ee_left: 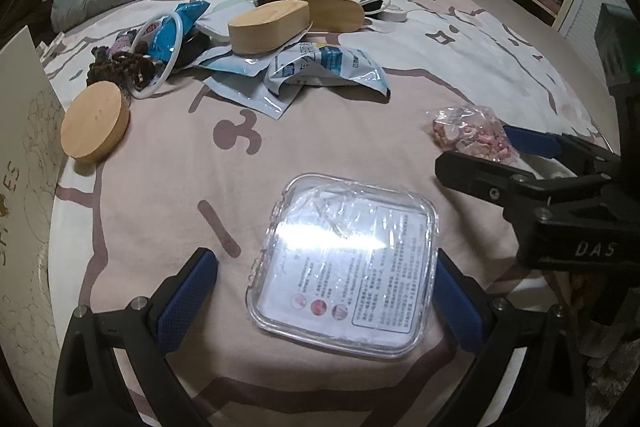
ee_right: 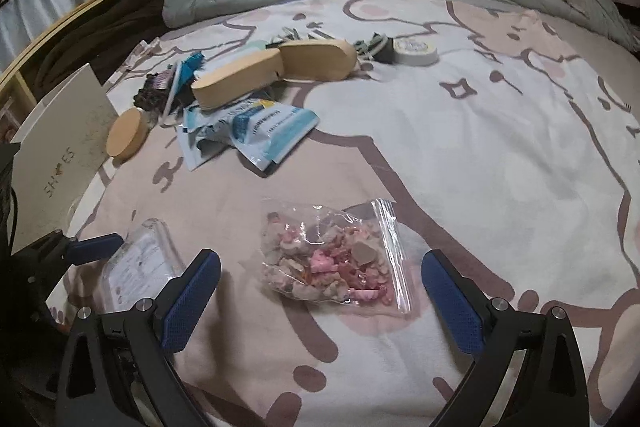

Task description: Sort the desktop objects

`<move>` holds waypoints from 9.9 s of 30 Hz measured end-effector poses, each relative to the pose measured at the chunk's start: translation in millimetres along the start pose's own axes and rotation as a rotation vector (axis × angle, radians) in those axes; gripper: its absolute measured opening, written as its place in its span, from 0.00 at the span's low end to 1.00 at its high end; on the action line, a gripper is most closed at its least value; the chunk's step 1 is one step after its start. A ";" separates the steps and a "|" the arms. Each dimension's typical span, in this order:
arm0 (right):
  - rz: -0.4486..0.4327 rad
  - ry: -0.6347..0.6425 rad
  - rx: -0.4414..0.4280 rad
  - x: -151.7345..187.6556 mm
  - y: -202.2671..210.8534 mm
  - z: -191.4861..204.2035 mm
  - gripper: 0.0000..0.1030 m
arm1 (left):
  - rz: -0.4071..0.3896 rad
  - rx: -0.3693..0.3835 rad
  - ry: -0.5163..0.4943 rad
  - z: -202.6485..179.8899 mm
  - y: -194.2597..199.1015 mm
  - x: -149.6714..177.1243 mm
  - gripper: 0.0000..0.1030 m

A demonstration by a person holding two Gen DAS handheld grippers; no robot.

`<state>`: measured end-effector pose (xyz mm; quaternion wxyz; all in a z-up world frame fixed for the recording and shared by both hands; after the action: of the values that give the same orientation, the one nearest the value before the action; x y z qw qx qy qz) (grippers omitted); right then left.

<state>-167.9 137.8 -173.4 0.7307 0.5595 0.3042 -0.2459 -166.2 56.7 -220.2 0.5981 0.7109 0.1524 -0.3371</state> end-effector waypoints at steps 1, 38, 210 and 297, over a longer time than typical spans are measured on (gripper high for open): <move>0.009 -0.005 0.000 1.7 -1.6 -0.4 0.98 | 0.005 -0.004 -0.001 0.0 -0.6 0.8 1.00; -0.110 -0.020 0.043 -3.5 11.0 -5.1 0.28 | -0.032 -0.016 0.031 -1.0 0.4 -5.8 0.99; -0.035 0.334 -0.466 -43.6 19.9 372.3 0.53 | -0.551 -0.608 0.564 319.0 262.3 -31.7 0.94; -0.423 0.233 -0.329 -67.5 162.2 187.2 1.00 | -0.664 -0.576 0.287 153.7 315.1 19.6 1.00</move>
<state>-69.5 -1.0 18.9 0.7044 0.3822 0.5317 -0.2740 -2.3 -168.5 -6.4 0.6039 0.4679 0.5405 -0.3525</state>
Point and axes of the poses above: each gripper's, at about its wrist camera, not at the fingertips, and y roughly against the way its jaws point, z to its left, x to its underside, the point moved 10 cm from there along -y, roughly the way its jaws point, and after that the axes turned 12 degrees about -z, right-handed, at the moved point
